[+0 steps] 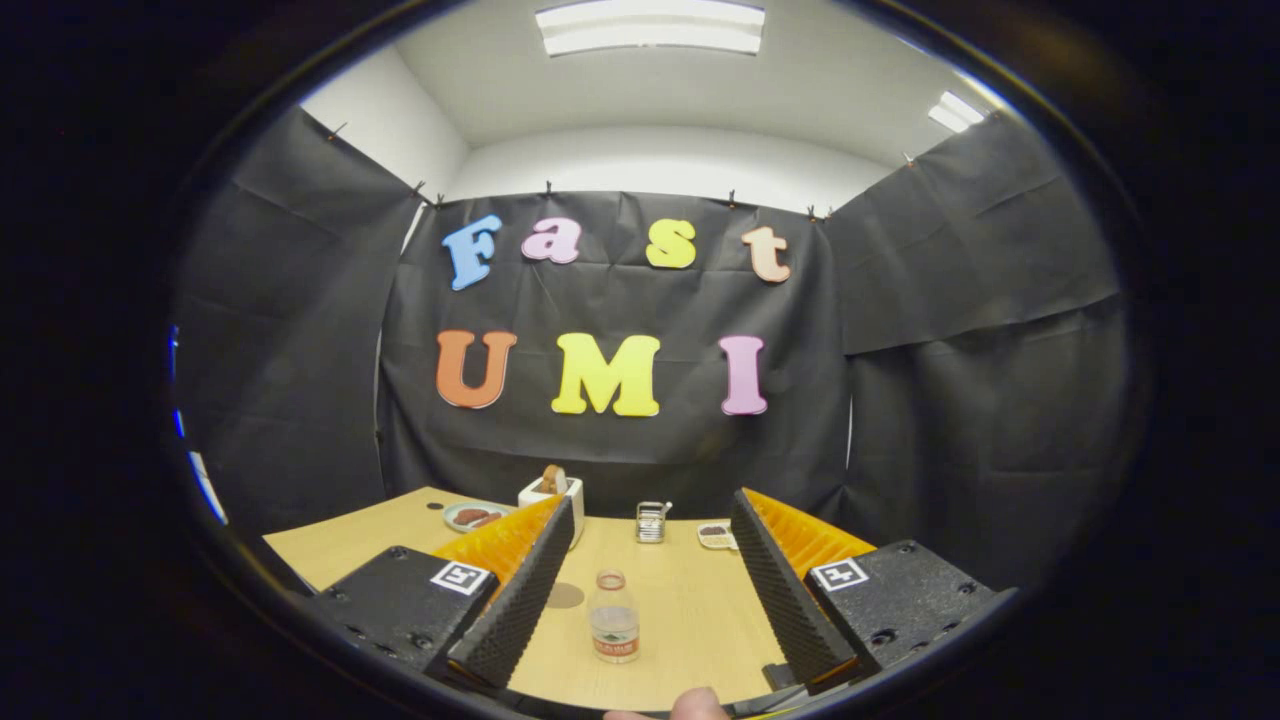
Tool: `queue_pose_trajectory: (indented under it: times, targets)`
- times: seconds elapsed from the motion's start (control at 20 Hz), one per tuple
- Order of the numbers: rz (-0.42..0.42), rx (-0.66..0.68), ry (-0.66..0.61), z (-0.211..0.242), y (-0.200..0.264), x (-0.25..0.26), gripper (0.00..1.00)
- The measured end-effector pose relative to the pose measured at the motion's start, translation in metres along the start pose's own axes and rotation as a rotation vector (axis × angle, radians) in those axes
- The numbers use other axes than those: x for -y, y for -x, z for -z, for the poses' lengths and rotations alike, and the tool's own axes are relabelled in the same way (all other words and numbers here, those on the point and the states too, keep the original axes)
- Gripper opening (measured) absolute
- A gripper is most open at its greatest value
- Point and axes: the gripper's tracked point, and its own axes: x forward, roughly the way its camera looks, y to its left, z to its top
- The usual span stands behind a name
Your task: Take the bottle from table, then pour the juice into the cup, finally place the bottle on the coaster
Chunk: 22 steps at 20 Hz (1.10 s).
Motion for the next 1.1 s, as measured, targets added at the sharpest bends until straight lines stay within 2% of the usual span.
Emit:
queue_pose_trajectory:
  times: [0.25, 0.55, 0.95, 1.1]
  targets:
    - [0.002, 0.017, -0.021, 0.005, 0.001, 0.005, 1.0]
    - [0.007, -0.02, -0.012, 0.038, -0.001, 0.011, 1.0]
    - [-0.079, -0.153, -0.007, 0.134, -0.01, -0.001, 1.0]
    - [-0.083, -0.194, 0.002, 0.166, -0.017, -0.002, 1.0]
